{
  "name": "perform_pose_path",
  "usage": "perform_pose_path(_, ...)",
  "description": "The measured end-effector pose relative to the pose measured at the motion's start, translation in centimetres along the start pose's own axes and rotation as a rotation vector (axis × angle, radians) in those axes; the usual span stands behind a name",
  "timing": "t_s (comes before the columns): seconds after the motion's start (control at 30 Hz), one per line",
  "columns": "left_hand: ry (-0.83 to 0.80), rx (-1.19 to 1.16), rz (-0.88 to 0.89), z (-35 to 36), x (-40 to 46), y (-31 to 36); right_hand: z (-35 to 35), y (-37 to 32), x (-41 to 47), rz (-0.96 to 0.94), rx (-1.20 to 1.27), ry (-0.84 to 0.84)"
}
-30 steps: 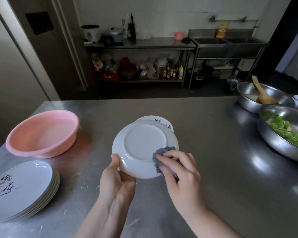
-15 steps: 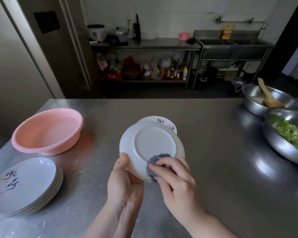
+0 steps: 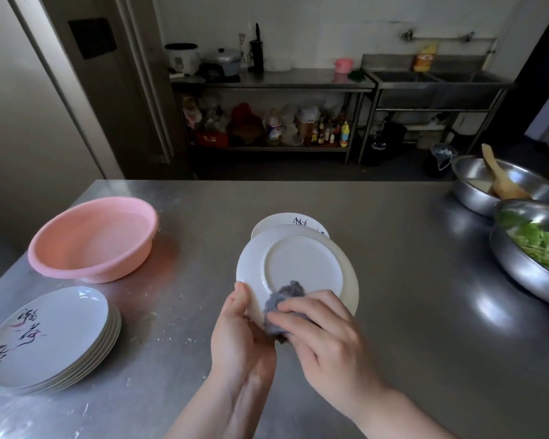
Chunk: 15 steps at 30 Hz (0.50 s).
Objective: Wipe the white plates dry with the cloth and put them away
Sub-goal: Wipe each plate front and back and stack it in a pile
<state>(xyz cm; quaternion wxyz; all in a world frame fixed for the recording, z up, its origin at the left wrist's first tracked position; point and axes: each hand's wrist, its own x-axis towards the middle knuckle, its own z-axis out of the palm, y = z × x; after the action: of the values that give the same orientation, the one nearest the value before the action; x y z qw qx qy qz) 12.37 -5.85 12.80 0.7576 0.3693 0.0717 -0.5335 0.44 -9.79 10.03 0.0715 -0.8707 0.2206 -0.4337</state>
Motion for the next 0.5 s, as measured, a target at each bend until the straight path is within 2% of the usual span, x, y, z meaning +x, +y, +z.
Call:
perform_pose_path(0.1,0.050,0.022,0.085,0.3,0.4,0.9,-0.8,1.5,-1.6,0.057,-0.004,0.122)
perform_pose_path(0.2,0.041,0.050,0.140,0.4,0.5,1.8,-1.8,2.8,-1.2,0.217,0.004,0.189)
perform_pose_path(0.37,-0.073,0.311,0.229,-0.4,0.1,1.3,-2.5,3.6,1.6,0.460,0.016,0.150)
perform_pose_path(0.5,-0.124,0.416,0.227,-0.3,-0.4,0.2,-2.0,2.6,3.9,0.405,-0.009,0.154)
